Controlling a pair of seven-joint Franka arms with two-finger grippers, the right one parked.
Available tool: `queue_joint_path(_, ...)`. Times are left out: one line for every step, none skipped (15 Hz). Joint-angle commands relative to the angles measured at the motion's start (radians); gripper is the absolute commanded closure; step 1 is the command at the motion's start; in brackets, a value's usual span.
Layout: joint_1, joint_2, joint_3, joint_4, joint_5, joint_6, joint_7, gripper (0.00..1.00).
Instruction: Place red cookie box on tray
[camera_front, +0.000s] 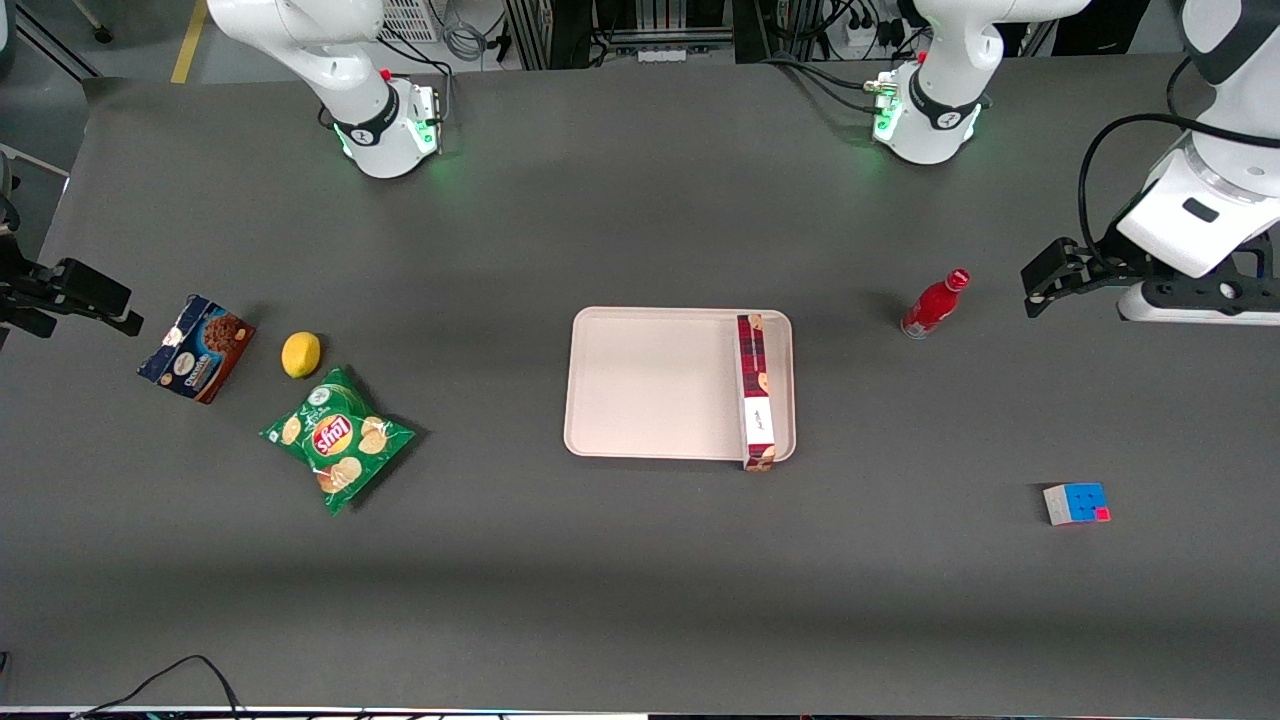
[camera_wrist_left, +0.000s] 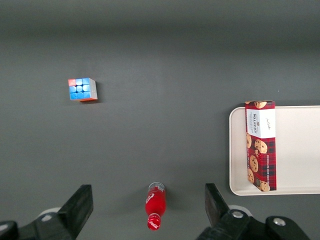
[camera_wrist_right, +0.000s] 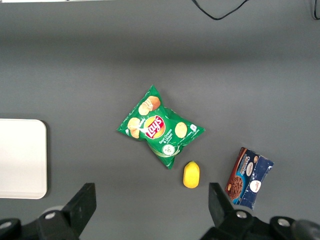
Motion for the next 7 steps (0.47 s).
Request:
queue_joint_path(-0.018,-0.019,0.014,-0.023,-0.024,-0.014,0.024,0.0)
queue_joint_path(-0.018,-0.019,0.014,-0.02,-0.024,-0.025,0.027,0.0)
queue_joint_path(-0.018,-0.017,0.015,-0.019,-0.024,-0.025,0.028,0.0)
queue_joint_path(-0.018,-0.016,0.015,-0.018,-0.024,-0.025,0.028,0.0)
queue_joint_path(-0.018,-0.014,0.015,-0.018,-0.024,-0.025,0.028,0.0)
queue_joint_path(-0.018,-0.014,0.015,-0.018,-0.024,-0.022,0.028,0.0)
queue_joint_path(-0.018,-0.013,0.015,-0.014,-0.024,-0.022,0.028,0.0)
